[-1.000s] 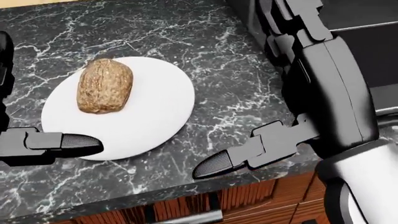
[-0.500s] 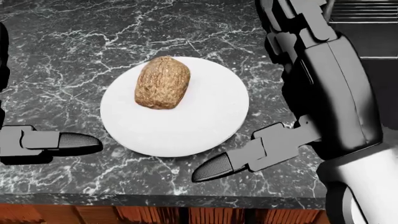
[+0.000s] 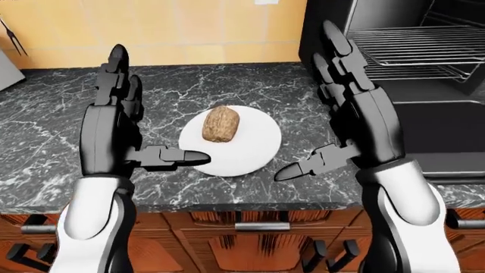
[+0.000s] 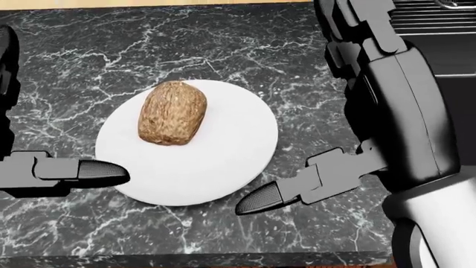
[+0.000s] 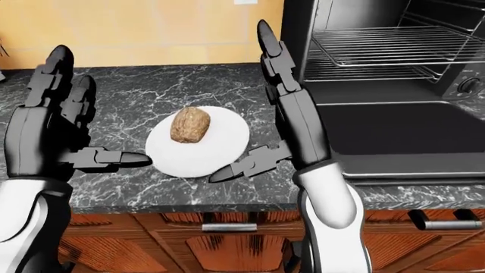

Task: Place the bread on the top rack of the toaster oven.

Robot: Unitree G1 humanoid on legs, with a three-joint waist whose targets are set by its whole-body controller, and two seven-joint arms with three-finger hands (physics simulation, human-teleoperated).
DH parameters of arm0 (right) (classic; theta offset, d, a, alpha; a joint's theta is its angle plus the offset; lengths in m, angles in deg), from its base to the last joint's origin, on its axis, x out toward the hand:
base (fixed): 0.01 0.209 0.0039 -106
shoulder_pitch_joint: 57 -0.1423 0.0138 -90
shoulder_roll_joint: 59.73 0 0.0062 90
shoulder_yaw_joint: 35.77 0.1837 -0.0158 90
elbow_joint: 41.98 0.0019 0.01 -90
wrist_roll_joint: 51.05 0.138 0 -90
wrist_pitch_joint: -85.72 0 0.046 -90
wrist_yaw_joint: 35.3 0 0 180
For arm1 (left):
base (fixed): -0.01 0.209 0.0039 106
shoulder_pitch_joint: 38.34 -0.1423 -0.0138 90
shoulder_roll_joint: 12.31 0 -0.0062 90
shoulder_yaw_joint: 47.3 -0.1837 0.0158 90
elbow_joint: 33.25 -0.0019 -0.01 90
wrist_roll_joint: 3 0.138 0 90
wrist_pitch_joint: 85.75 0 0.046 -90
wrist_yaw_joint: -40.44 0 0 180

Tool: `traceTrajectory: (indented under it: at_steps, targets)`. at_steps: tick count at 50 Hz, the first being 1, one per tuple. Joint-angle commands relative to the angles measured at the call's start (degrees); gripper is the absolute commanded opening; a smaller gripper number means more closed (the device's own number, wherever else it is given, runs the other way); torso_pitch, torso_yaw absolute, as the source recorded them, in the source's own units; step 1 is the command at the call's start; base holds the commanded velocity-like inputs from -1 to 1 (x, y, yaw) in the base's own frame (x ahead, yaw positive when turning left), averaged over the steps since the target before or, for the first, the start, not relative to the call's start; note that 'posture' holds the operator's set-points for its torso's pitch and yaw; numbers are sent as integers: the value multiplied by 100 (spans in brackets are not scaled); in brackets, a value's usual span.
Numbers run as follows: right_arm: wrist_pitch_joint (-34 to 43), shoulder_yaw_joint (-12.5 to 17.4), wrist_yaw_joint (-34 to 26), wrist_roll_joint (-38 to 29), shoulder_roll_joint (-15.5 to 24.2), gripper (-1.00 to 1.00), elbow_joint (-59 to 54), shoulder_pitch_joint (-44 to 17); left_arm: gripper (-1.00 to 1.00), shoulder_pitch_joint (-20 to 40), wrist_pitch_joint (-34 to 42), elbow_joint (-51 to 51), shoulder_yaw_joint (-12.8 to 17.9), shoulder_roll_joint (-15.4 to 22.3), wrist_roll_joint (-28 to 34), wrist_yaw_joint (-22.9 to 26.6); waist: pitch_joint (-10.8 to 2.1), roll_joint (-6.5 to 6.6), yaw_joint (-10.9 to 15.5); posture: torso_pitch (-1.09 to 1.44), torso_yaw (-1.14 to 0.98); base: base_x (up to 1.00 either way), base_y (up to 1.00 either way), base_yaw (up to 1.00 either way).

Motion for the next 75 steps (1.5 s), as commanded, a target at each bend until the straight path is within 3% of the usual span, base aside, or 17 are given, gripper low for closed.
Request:
traceTrajectory:
  at_steps: [1,3,4,5,6,8,9,12,21,28,35,45,52,58,64,75]
  targets:
    - [-234,52,53,12,9,100,-12,-52,100,142,-133,109,28,59,15,-4,-111,-18,1,0,0,23,0,0]
    - [-175,58,85,64,-50,100,17,-70,100,168,-102,120,35,61,17,-4,-99,-79,18,0,0,23,0,0]
    - [-228,83,103,64,-14,100,-17,-52,100,171,-95,126,24,54,17,-8,17,-61,5,0,0,0,0,0]
    - [-232,120,150,182,-96,100,9,-42,100,168,-100,125,23,58,24,-7,-126,-66,4,0,0,0,0,0]
    - [-216,150,191,222,-72,100,11,-69,100,166,-97,133,28,60,26,-4,-181,-9,-11,0,0,0,0,0]
    - [-198,102,221,202,-25,100,10,-73,100,151,-105,138,39,60,25,0,-154,166,-44,0,0,0,0,0]
    - [-219,17,201,129,41,100,16,-61,100,141,-120,134,41,57,25,1,-138,17,-41,0,0,0,0,0]
    - [-217,-99,139,93,-21,100,2,-78,100,111,-138,141,61,51,14,8,-223,33,-40,0,0,0,0,0]
    - [113,-153,-71,-117,-125,100,167,-153,100,6,-225,147,110,43,-22,11,-233,-16,-7,0,0,0,0,0]
    - [383,-358,-220,-381,-121,100,178,-187,100,-41,-281,128,114,29,-41,5,-224,-3,9,0,0,0,0,0]
    - [759,-516,-550,-788,-160,100,-391,-910,100,30,-284,55,68,35,-28,-13,-192,27,-7,0,0,0,0,0]
    - [1144,-344,-1012,-1355,-167,100,-1823,-2341,100,103,-204,71,93,72,-43,-18,-167,68,-16,0,0,0,0,0]
    - [680,-68,-1009,-1231,-99,100,-2890,-3065,100,111,-236,77,150,60,-114,-33,-164,93,-18,0,0,0,0,0]
    - [-456,192,-503,-713,96,100,-4633,-3611,100,141,-173,127,244,85,-277,-115,-178,94,-24,0,0,0,0,0]
    - [-1261,251,-262,-461,299,100,-6136,-4149,100,71,-172,179,273,90,-372,-146,-204,99,-24,0,0,0,0,0]
    - [-2105,235,-397,-484,557,100,-7983,-5008,100,134,6,271,338,117,-619,-293,-219,89,8,0,2,0,0,0]
